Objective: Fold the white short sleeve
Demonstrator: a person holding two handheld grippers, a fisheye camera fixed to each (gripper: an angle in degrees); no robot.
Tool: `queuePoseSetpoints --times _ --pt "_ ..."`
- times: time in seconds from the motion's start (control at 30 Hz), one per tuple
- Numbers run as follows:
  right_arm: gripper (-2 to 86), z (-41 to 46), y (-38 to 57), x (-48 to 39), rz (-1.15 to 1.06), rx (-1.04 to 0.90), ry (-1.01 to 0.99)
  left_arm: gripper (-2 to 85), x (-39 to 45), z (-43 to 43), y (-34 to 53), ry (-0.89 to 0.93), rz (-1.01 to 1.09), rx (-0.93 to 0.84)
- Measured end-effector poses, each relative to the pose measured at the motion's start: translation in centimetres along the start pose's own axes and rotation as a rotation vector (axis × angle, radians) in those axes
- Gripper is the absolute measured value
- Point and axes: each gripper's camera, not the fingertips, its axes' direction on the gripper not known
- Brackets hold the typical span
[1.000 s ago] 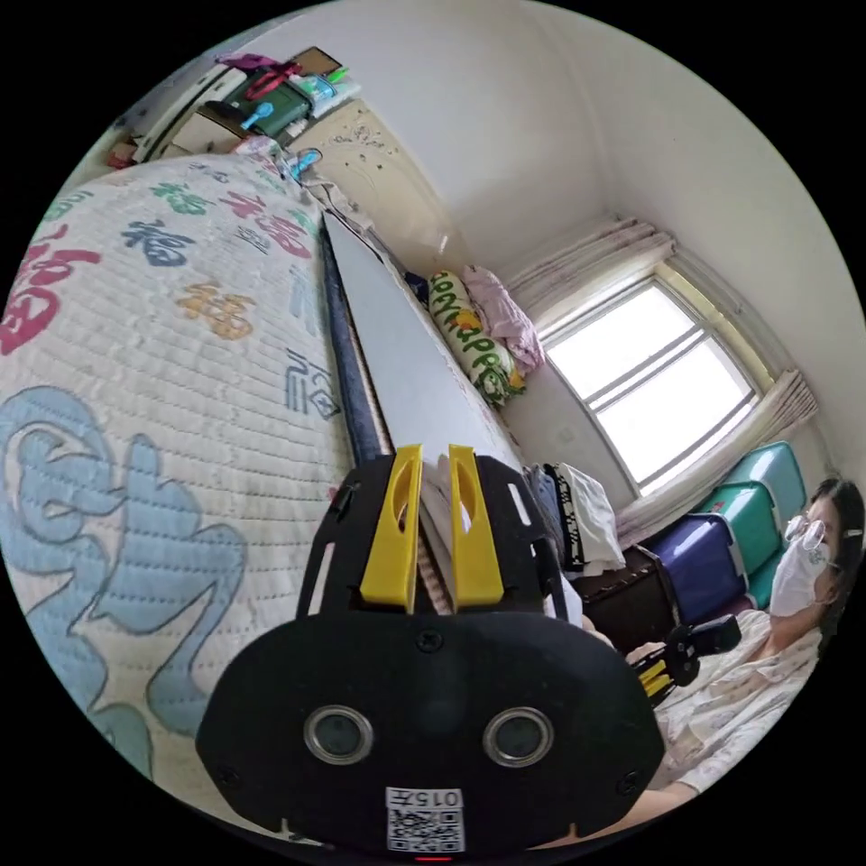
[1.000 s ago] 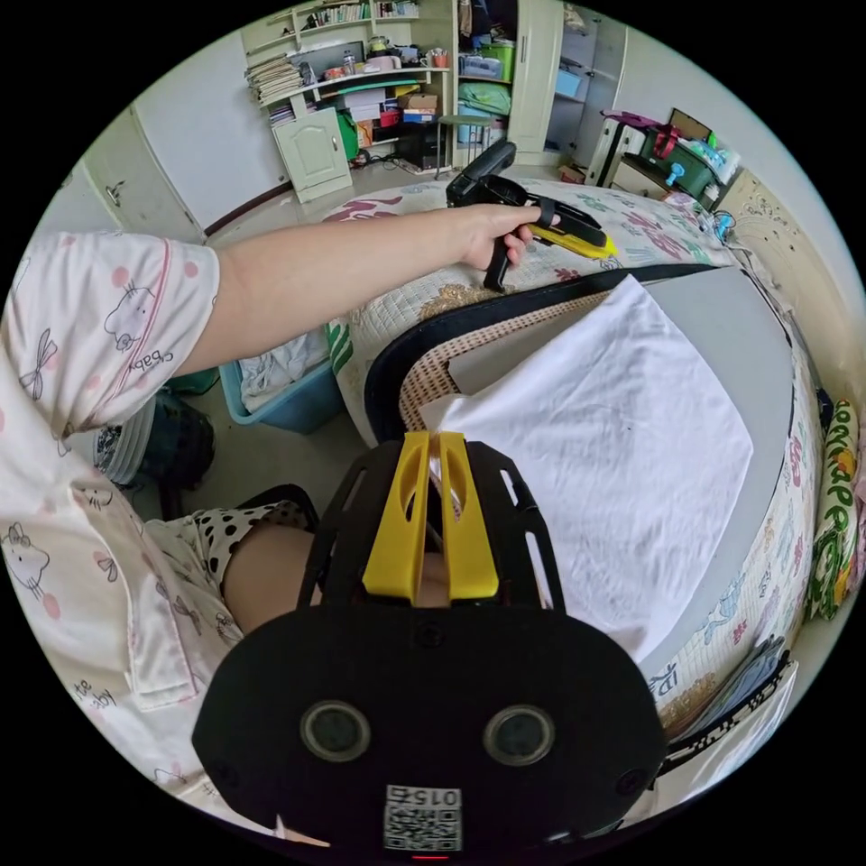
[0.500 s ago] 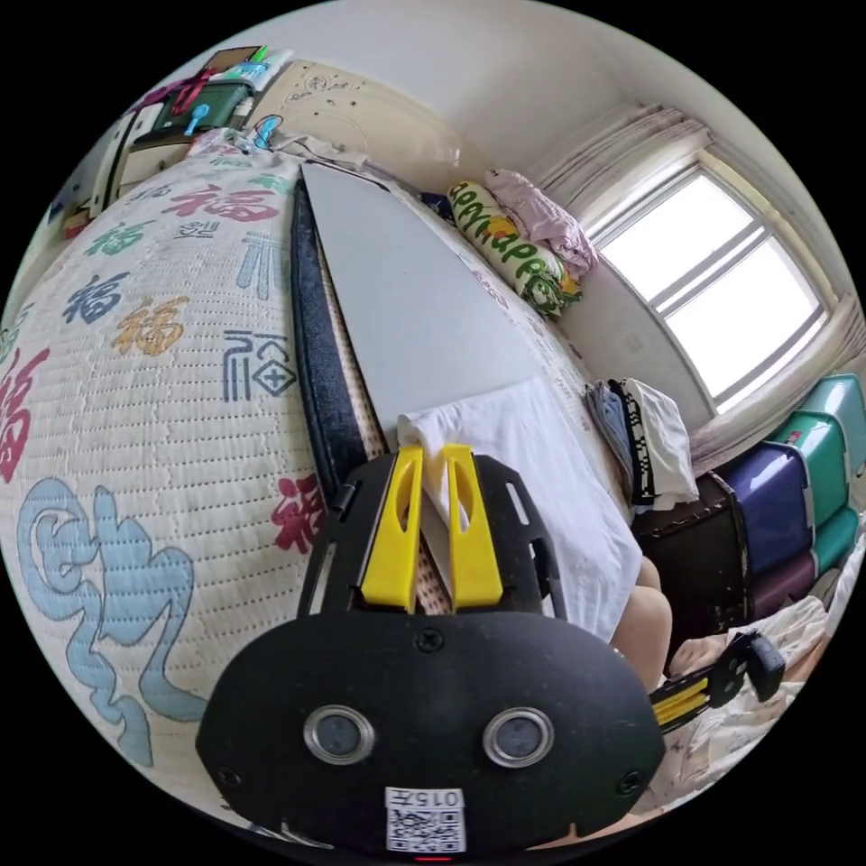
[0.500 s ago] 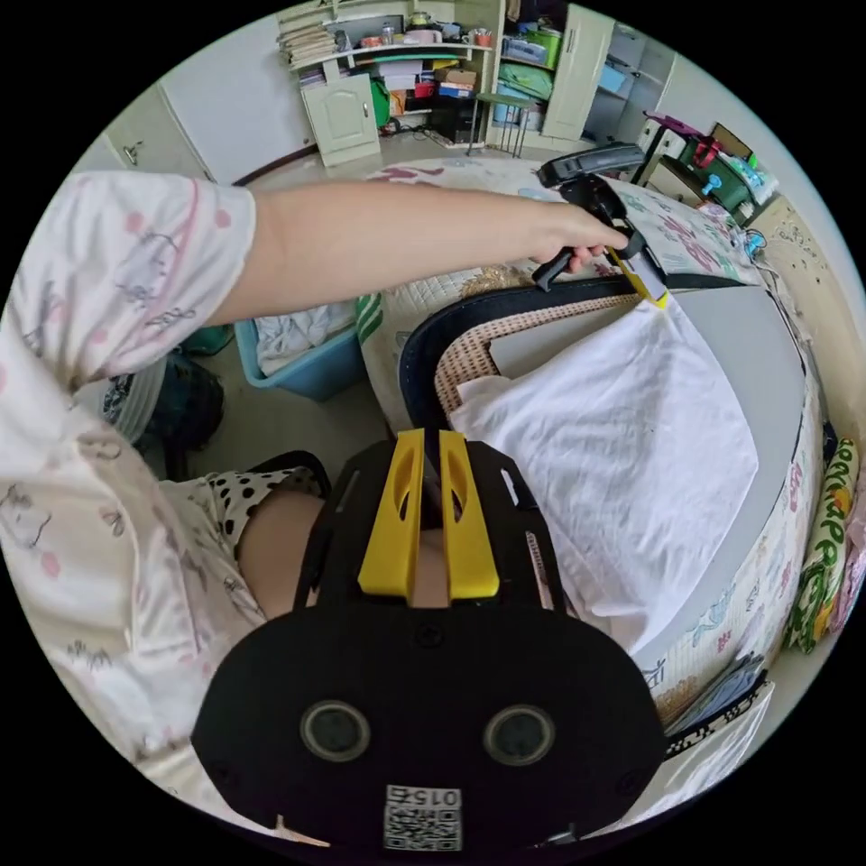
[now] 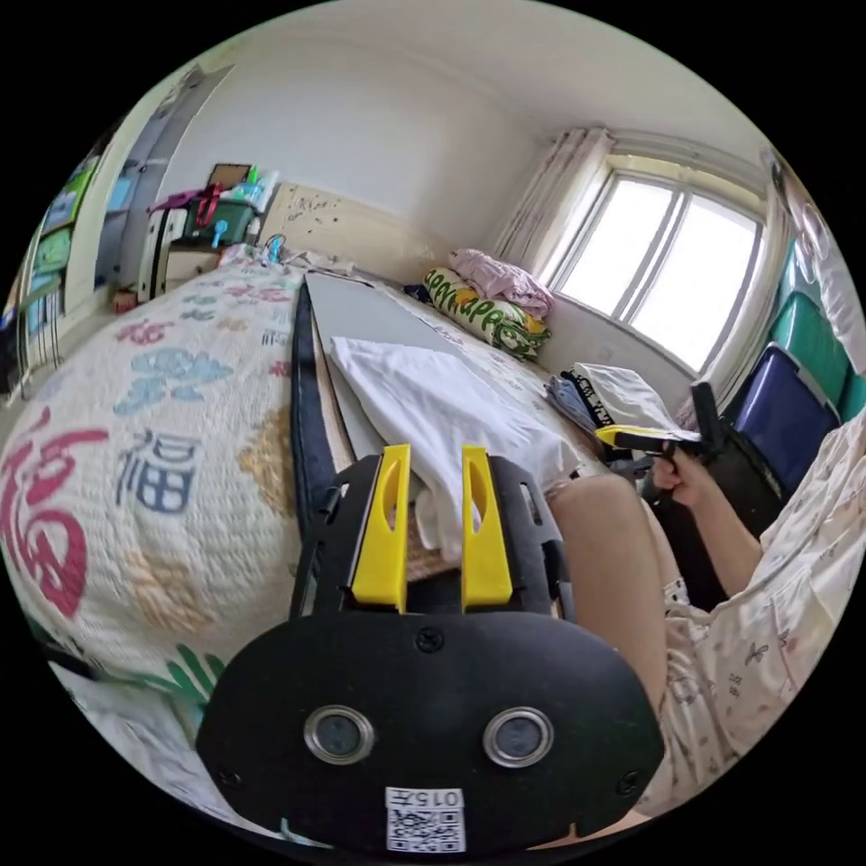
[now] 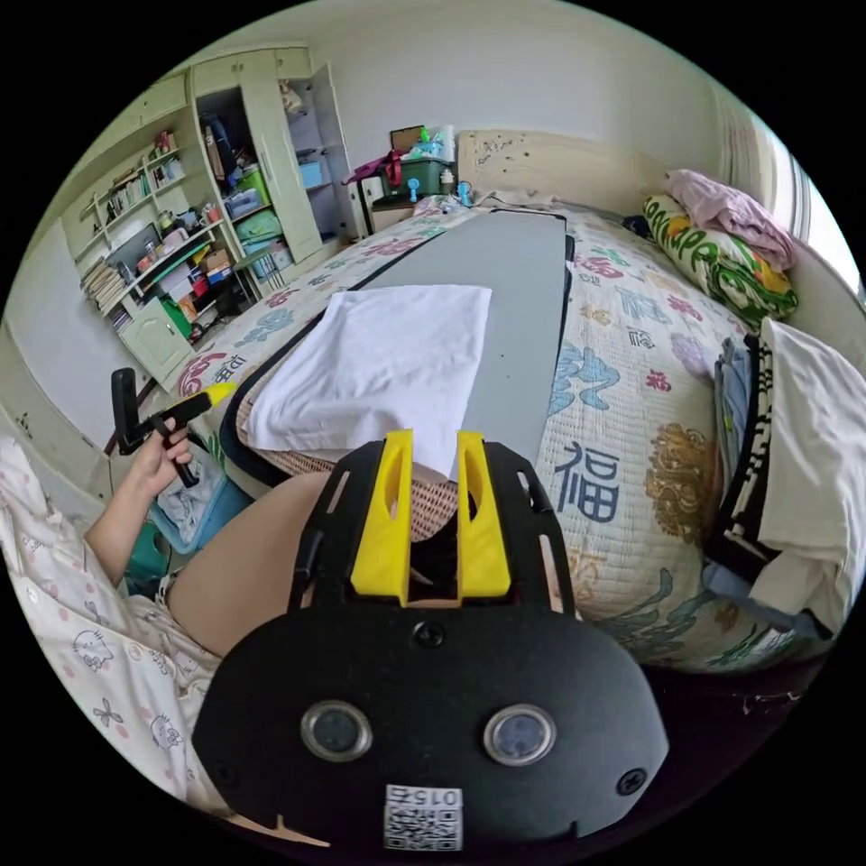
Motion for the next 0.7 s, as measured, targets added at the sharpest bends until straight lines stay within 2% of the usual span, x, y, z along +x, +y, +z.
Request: queuePoseSetpoints --times 0.23,0.3,0.37,0.4,0.53,0.7 --pt "10.0 5.8 -4.6 -0.2 0.041 -0.127 -0.066 11.2 5.2 2.1 0.4 -0.018 -0.004 -0.149" --pt "8.5 7.3 -6.2 -0.8 0.04 -0.164 -0.041 9.3 6.1 2.5 -0.2 -0.048 -0.018 -0.164" --pt "2.2 8.6 -8.1 -2.0 0.031 -0.182 -0.003 5.3 6.8 2.2 -0.8 -0.064 -0.027 -0.156" --pt "1.7 8.8 -8.5 -2.3 0.029 -0.185 0.006 1.6 7.1 1.9 -1.3 -0.066 -0.028 -0.164" --pt "-0.1 8.8 -10.6 -4.4 0.021 -0.193 0.09 -0.2 8.0 -0.4 -3.1 -0.057 -0.02 -0.15" --pt "-0.4 10.7 -11.6 -5.8 0.051 -0.254 0.032 -0.5 8.6 -1.9 -5.0 -0.052 -0.006 -0.18"
